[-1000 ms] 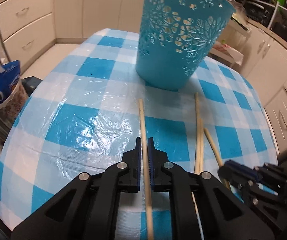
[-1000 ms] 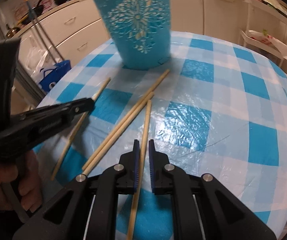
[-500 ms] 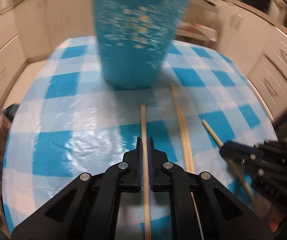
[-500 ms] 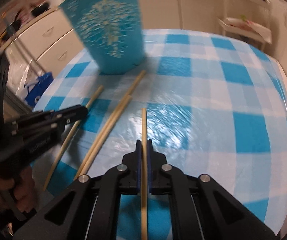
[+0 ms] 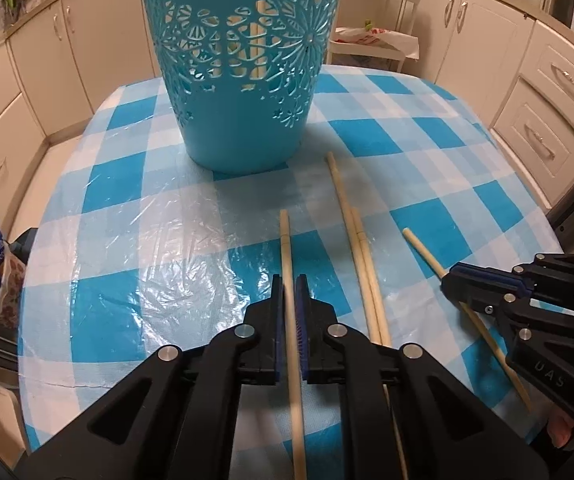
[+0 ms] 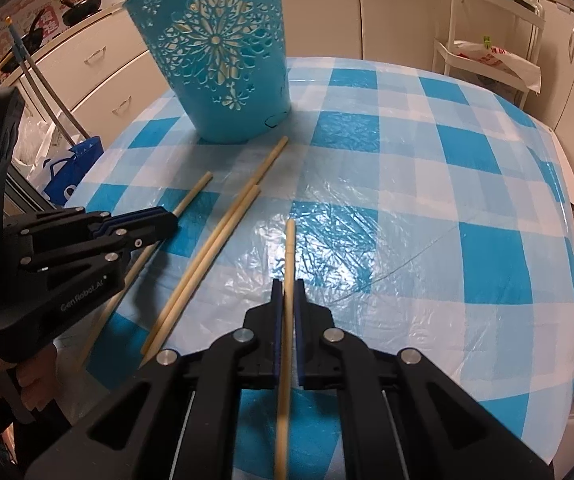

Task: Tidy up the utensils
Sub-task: 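Carry the left tool's chopstick into the teal cup and release while the right tool holds its chopstick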

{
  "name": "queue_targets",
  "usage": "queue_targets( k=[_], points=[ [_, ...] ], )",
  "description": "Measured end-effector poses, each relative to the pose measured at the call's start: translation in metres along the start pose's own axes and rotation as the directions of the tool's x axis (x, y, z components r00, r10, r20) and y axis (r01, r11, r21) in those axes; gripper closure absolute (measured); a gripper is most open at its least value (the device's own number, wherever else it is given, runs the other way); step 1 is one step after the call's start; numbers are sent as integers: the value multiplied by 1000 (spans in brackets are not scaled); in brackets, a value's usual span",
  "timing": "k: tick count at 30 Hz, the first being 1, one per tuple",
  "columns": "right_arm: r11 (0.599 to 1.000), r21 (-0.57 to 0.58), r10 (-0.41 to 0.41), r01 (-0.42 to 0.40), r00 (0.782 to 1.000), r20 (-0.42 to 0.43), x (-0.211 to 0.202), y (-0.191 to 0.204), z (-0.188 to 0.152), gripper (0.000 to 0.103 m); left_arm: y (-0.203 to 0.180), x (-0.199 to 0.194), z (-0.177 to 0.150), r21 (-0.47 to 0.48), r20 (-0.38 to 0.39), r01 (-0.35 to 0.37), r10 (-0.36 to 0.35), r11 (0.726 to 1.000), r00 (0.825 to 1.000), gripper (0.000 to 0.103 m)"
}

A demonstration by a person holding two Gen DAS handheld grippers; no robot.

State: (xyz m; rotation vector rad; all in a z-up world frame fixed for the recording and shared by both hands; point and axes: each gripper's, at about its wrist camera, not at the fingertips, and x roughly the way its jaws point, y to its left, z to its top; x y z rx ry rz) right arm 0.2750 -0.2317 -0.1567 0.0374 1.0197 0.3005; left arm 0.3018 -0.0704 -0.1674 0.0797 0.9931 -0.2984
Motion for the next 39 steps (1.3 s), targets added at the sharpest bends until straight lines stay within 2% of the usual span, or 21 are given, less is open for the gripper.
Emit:
queue_targets(
  k=[1, 3, 7, 14, 18, 21, 23, 24, 26, 28, 30, 32, 36, 39],
  points=[
    [1000, 17, 3, -3, 1000, 1, 0, -1, 0, 97, 0, 0, 0, -2, 3, 14, -14, 1000, 1000, 98],
    [998, 60, 22, -22, 1000, 1, -1, -6, -1, 97, 4, -1, -2, -12, 4, 94, -94, 996, 996, 98],
    [995, 93, 47, -47, 999, -2, -2, -9, -1, 97, 8, -2, -4, -2, -17, 152, -152, 988, 988, 98],
    [999, 40, 14, -13, 1000, -14, -1, -4, 2, 95, 9, -4, 1, 27, -39, 105, -104, 994, 994, 97],
    [1000, 7, 3, -2, 1000, -18, 0, -2, 3, 93, -2, 0, 4, 70, -55, 49, -46, 996, 997, 90],
    [999, -29, -23, 23, 1000, -12, 0, 3, 1, 93, -12, 1, 3, 111, -44, -6, 11, 994, 999, 90],
    [998, -42, -47, 47, 999, -2, 0, 5, 0, 97, -15, 2, 3, 113, -34, -19, 23, 993, 999, 92],
    [999, -32, -43, 43, 999, 0, 0, 4, -1, 97, -16, 1, 2, 109, -32, -16, 20, 994, 999, 97],
    [999, 36, 17, -17, 1000, 0, -2, -4, -2, 97, -17, 0, 2, 99, -28, -31, 34, 995, 999, 98],
    [988, 124, 94, -97, 995, 24, -5, -15, -5, 97, -14, -2, 1, 51, -21, -13, 14, 999, 1000, 98],
    [965, 201, 155, -171, 984, 90, -12, -27, -10, 97, -10, -7, -1, 14, -1, -5, 5, 1000, 1000, 98],
    [950, 243, 160, -195, 975, 156, -16, -35, -14, 97, -3, -17, -4, -51, 40, 39, -37, 998, 999, 98],
    [929, 322, 139, -182, 978, 153, -8, -48, -21, 97, 2, -42, -9, -114, 152, 103, -86, 988, 985, 98],
    [930, 325, 127, -172, 980, 155, -8, -49, -20, 97, 5, -69, -9, -138, 266, 135, -94, 981, 959, 98]
  ],
)
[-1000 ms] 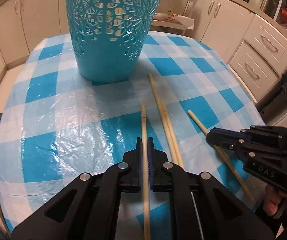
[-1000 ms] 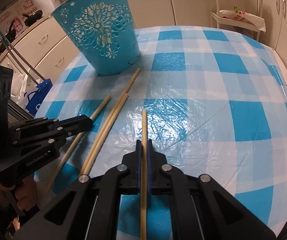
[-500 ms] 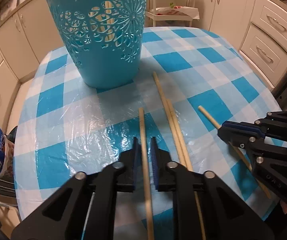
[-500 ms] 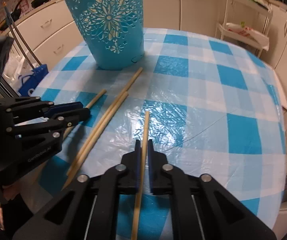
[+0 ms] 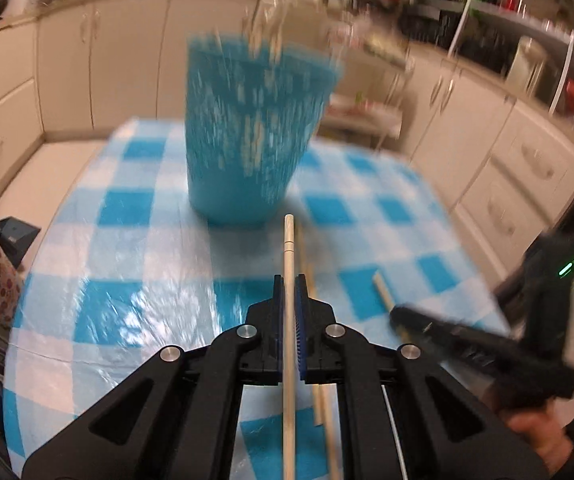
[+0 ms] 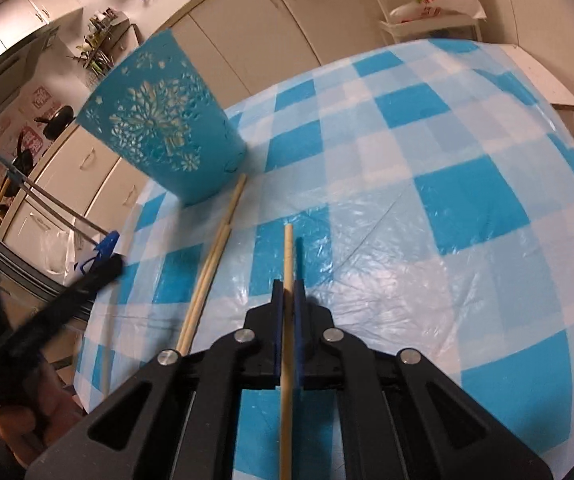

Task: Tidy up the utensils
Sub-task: 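Carry the left tool's chopstick into the teal cup and release while the right tool holds its chopstick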

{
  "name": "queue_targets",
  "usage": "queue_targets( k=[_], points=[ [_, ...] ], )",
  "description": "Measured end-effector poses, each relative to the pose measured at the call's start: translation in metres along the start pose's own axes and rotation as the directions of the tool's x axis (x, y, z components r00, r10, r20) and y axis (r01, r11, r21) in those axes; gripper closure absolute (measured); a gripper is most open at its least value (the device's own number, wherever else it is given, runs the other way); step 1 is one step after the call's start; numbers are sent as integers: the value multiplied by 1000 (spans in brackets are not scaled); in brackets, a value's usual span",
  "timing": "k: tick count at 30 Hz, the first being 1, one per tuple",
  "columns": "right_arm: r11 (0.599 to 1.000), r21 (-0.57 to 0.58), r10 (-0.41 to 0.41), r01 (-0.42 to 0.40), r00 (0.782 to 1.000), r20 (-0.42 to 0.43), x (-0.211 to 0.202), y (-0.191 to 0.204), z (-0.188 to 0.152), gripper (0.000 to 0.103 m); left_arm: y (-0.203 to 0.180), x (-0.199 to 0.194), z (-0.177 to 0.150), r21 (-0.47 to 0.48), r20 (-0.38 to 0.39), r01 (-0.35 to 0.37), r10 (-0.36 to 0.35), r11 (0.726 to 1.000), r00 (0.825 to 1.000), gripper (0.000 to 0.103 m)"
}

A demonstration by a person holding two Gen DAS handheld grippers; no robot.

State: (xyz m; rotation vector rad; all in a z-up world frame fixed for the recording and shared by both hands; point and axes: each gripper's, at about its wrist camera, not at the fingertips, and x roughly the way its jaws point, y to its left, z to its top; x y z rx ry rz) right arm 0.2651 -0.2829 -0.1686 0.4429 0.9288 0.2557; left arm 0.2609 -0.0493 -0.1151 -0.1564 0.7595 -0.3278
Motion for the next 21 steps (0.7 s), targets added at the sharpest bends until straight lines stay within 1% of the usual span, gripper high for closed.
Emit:
queue_targets(
  k=[1, 3, 4, 5, 8, 10, 12, 13, 14, 18, 21],
  points=[
    [1000, -4, -5, 5, 1000, -3, 1, 1, 0, 97, -1, -14, 5, -5, 57, 3, -3, 1000, 998, 98],
    [1000, -14, -14, 14, 1000, -2, 1, 2, 0, 97, -3, -33, 14, -4, 133, 2, -1, 1000, 991, 98],
    [1000, -18, -16, 16, 1000, -3, 2, 3, 0, 97, -4, -47, 20, 1, 189, -2, 2, 1000, 982, 98],
    [1000, -20, -15, 15, 1000, -3, 2, 3, 0, 97, -7, -56, 27, 4, 224, -4, 3, 1000, 975, 98],
    [1000, -17, -11, 11, 1000, -3, 3, 3, -1, 97, -9, -84, 48, 1, 341, -6, 5, 1000, 940, 98],
    [1000, -16, -11, 11, 1000, -2, 4, 3, -1, 97, -8, -97, 62, -12, 395, 1, 4, 1000, 919, 98],
    [1000, -17, -11, 11, 1000, -2, 4, 3, -1, 97, -9, -107, 80, -25, 454, 3, 8, 1000, 891, 98],
    [1000, -17, -11, 11, 1000, -1, 4, 2, -1, 97, -10, -110, 86, -28, 471, 3, 10, 1000, 882, 98],
    [1000, -16, -11, 11, 1000, 0, 3, 2, -1, 97, -11, -112, 97, -32, 498, 3, 13, 999, 867, 98],
    [1000, -19, -14, 14, 1000, 3, 4, 3, -2, 97, -17, -114, 126, -29, 564, -13, 27, 999, 825, 98],
    [1000, -22, -17, 17, 1000, 4, 4, 4, -2, 97, -21, -107, 147, -30, 601, -35, 46, 999, 798, 98]
  ],
)
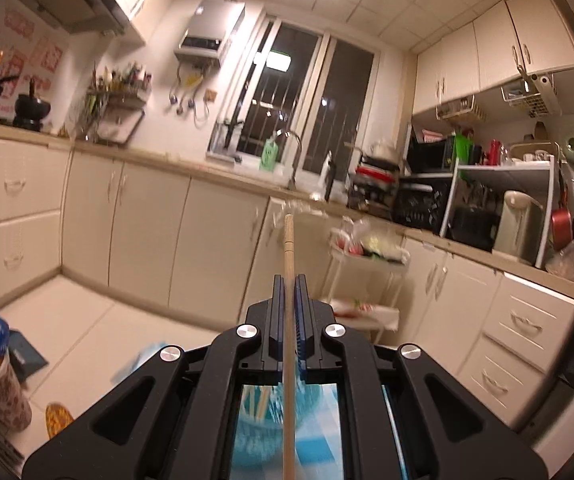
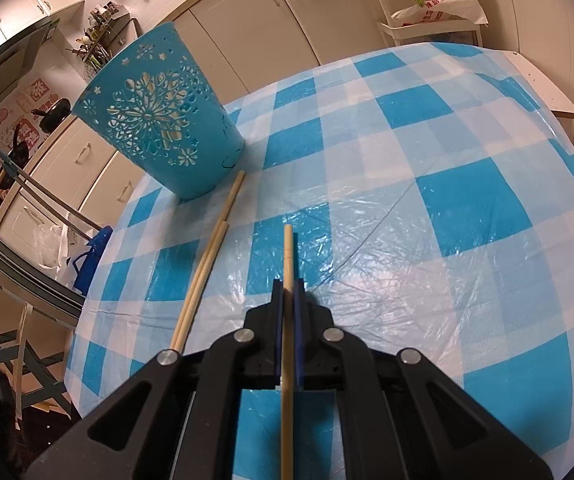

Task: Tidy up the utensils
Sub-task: 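Carry the left tool's chopstick into the teal cup and release while the right tool holds its chopstick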

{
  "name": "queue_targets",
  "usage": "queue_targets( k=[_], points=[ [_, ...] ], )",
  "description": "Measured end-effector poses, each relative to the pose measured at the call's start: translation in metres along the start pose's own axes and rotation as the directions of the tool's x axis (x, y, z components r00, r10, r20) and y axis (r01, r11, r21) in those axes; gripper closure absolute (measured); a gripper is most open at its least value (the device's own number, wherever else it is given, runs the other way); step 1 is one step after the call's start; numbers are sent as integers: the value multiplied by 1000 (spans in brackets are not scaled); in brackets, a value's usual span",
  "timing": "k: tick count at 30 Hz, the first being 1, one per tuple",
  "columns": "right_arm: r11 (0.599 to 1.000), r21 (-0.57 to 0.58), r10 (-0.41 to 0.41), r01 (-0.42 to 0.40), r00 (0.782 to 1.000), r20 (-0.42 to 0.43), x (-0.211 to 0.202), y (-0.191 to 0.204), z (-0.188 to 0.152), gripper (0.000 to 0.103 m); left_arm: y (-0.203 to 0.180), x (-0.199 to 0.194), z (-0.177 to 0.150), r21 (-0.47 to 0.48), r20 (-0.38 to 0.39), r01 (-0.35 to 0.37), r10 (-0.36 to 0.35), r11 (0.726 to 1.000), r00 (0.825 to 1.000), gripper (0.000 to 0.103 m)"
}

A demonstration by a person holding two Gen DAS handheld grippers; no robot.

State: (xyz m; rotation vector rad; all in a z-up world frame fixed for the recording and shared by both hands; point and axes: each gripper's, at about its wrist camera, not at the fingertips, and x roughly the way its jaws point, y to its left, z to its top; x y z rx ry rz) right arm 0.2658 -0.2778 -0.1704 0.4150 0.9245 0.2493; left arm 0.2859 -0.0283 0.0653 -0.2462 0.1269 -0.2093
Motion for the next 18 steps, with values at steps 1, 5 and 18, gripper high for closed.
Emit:
queue_targets(
  k=[1, 5, 18],
  points=[
    [1000, 1, 1, -1, 1000, 0, 0, 0, 0, 97, -1, 6, 4, 2, 12, -6, 6, 1000, 1000, 98],
    [1000, 2, 1, -1, 1000, 0, 0, 1, 0, 97, 2, 35, 18, -6, 65, -38, 39, 999, 997, 98],
    [1000, -1, 8, -8, 1000, -2, 1, 1, 0, 97, 12, 109, 5, -29, 110, -126, 129, 992, 986, 98]
  ],
)
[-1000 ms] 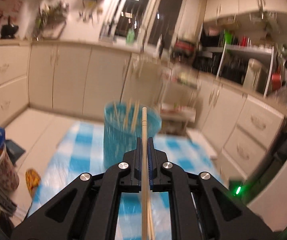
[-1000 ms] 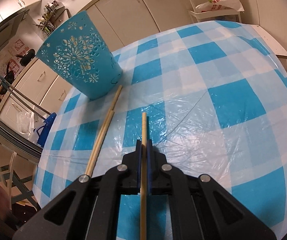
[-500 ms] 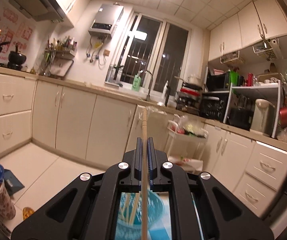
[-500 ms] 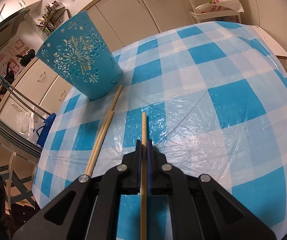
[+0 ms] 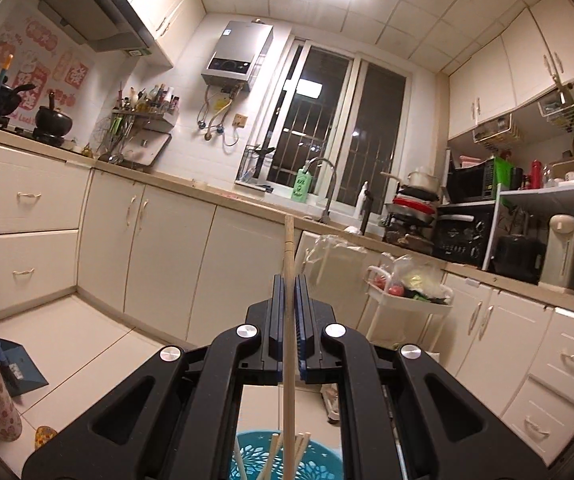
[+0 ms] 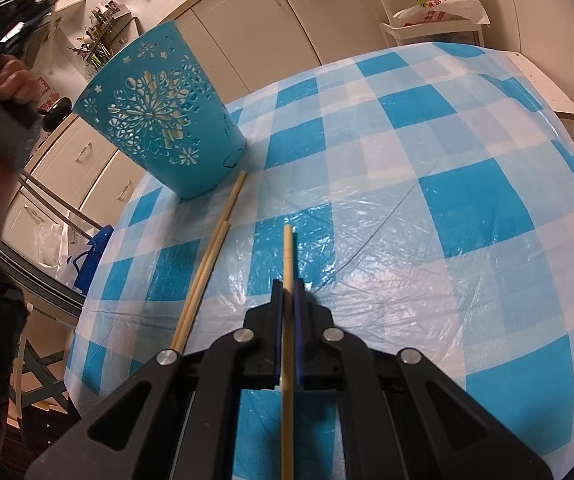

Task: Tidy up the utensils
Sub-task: 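Carry the left tool's chopstick into the teal cup and release while the right tool holds its chopstick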

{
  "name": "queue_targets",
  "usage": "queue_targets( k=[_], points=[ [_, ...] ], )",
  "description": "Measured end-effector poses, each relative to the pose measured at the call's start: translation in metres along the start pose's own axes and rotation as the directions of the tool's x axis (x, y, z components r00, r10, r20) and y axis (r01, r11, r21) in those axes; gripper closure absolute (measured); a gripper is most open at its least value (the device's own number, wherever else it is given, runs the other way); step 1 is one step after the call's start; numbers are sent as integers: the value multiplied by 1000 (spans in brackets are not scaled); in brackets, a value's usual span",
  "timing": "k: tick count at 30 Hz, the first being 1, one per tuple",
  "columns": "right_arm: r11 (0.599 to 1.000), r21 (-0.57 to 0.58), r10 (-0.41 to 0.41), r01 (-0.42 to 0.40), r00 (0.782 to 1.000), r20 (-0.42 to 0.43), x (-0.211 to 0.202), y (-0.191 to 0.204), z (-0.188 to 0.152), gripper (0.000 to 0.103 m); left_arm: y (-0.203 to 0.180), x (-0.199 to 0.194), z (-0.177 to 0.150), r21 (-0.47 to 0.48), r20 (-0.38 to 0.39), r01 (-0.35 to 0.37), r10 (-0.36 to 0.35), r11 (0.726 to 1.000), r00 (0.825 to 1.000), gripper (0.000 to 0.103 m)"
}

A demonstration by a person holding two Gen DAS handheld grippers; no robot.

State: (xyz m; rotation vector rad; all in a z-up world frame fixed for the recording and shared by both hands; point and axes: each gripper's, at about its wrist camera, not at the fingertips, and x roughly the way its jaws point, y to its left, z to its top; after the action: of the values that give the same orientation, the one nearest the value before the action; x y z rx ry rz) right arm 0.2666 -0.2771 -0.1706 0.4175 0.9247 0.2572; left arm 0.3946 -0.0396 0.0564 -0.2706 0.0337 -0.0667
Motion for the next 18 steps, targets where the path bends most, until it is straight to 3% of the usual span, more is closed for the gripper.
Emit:
queue_targets(
  k=[18],
  points=[
    [1000, 5, 12, -12, 1000, -2, 1, -1, 0, 97, 3, 9, -50, 36, -72, -30, 32, 999, 997, 98]
  ],
)
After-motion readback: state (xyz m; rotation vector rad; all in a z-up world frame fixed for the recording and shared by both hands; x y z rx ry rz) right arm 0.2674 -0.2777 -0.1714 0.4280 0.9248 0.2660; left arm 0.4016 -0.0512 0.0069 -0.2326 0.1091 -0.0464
